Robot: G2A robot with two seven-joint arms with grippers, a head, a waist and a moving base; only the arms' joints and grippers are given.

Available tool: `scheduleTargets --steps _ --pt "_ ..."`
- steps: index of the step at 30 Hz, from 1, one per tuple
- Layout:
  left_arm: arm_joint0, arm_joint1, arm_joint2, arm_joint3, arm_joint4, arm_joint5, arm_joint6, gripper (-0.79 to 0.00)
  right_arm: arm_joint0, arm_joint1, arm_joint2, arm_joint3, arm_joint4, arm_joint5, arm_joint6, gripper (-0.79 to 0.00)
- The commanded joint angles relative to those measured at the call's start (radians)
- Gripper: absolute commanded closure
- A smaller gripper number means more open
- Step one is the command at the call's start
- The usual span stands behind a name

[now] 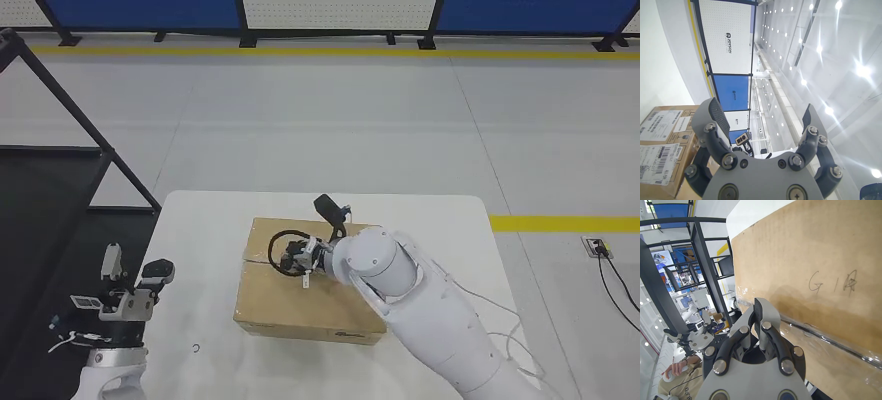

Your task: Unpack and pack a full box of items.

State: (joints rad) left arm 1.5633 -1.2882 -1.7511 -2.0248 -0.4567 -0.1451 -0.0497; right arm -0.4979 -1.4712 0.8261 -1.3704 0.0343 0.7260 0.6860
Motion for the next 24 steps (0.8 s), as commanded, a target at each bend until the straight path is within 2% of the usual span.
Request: scheduleTargets --steps 1,8,12,24 --pt "-0.001 0.000 -0.001 -0.001 0.006 0.003 -0.009 -0.785 0.005 -0.008 -0.019 0.014 0.015 -0.030 -0.001 0.000" --pt "-0.014 -0.001 0.004 0.010 0.017 0.011 -0.017 -0.785 0.059 -0.061 -0.096 0.108 0.076 -0.035 -0.082 0.000" --pt "-0.006 -0.002 -0.007 0.014 0.007 0.002 -0.016 -0.785 0.093 -0.087 -0.124 0.172 0.105 -0.030 -0.091 0.000" --pt "0.001 -0.004 -0.018 0.016 0.001 -0.002 -0.030 -0.785 0.119 -0.134 -0.143 0.258 0.157 -0.115 -0.130 0.000"
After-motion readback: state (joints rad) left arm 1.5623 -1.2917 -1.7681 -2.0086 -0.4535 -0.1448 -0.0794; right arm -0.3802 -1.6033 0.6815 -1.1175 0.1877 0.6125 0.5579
